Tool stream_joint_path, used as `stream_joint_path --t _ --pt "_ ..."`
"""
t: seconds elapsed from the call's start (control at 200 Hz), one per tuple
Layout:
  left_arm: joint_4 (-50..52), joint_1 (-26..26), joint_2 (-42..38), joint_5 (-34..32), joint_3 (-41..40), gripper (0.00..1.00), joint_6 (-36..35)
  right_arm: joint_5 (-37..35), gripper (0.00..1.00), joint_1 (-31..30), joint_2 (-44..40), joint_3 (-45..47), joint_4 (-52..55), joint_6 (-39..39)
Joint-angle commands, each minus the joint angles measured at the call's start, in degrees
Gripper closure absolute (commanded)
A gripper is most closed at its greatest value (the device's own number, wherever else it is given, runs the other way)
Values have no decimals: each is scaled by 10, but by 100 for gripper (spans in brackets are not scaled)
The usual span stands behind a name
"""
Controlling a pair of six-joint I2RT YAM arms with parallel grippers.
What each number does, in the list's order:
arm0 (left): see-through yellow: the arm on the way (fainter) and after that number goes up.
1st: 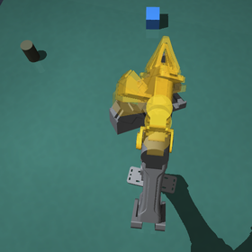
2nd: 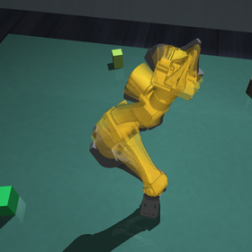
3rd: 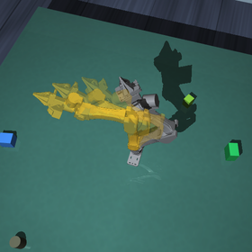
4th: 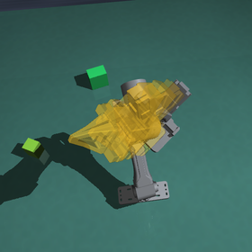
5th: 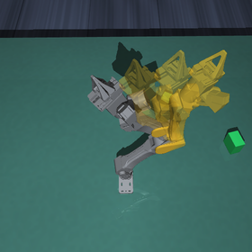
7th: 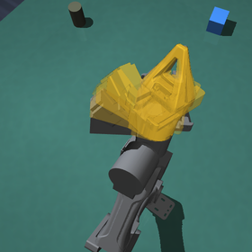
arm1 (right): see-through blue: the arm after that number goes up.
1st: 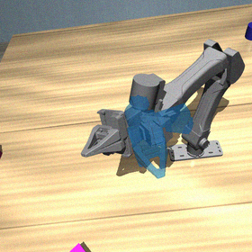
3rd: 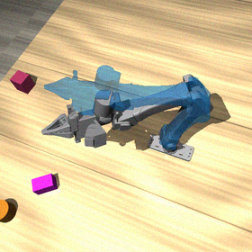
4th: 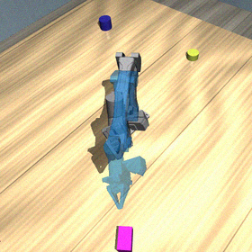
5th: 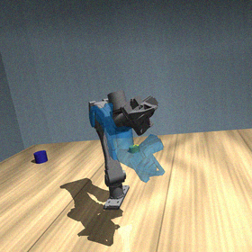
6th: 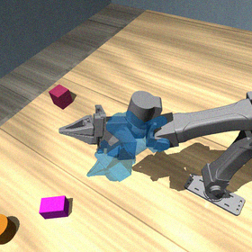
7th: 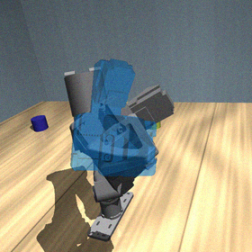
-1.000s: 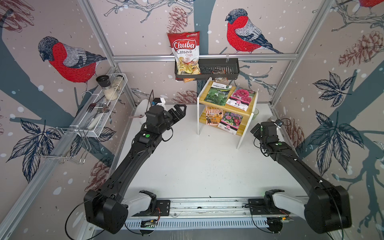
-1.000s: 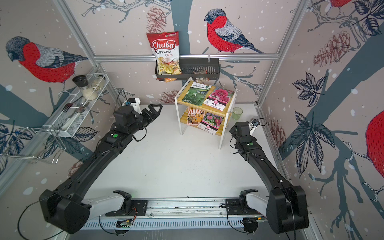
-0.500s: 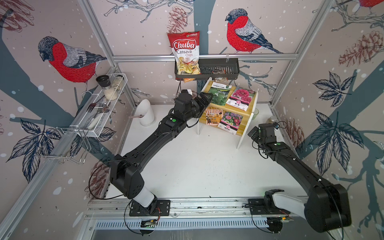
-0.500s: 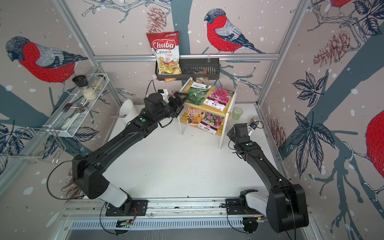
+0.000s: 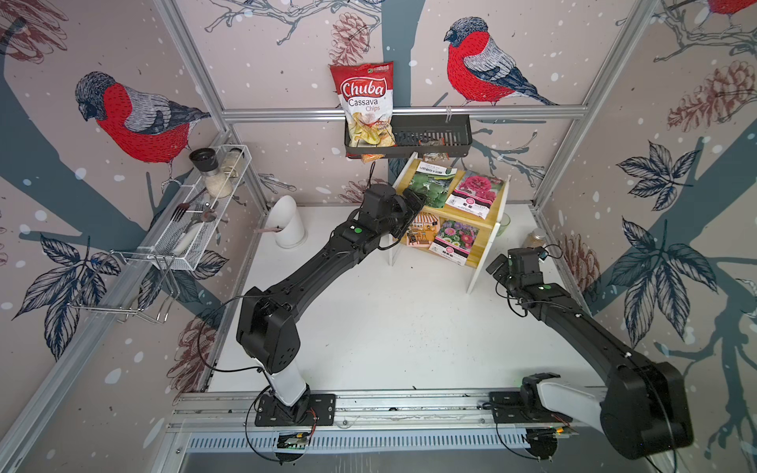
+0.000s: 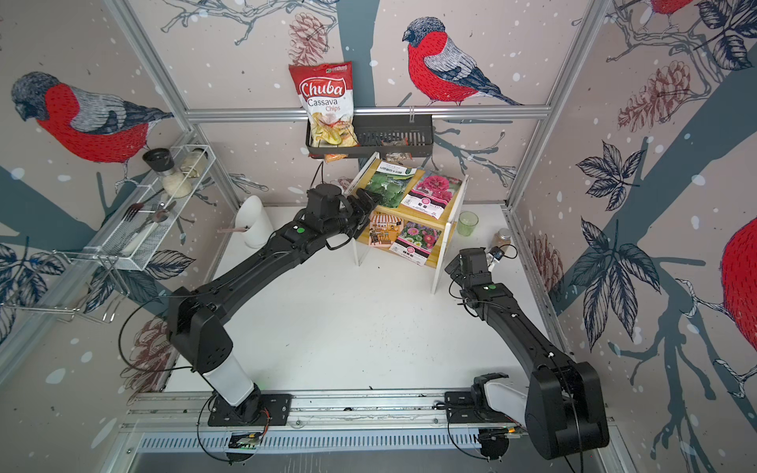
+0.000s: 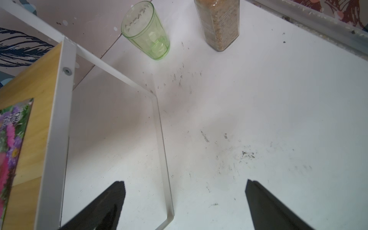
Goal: Take the seed bag off the shelf
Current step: Pick up the seed packet from the shelf.
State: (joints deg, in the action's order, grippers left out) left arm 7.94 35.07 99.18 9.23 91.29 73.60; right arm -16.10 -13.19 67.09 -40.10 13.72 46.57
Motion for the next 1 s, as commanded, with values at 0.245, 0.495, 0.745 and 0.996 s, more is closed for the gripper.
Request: stream_joint_path --t 0.245,0.495,0.745,0.996 --pt "115 0 12 1 67 19 -39 1 0 -4 -19 11 -13 15" --pt "142 0 -19 -9 48 33 -47 4 0 -4 -14 13 -17 20" --pt "137 0 -15 2 60 43 -52 12 0 -6 -2 6 -21 24" --pt "124 0 -13 7 76 67 -51 11 0 -10 -3 6 -20 28"
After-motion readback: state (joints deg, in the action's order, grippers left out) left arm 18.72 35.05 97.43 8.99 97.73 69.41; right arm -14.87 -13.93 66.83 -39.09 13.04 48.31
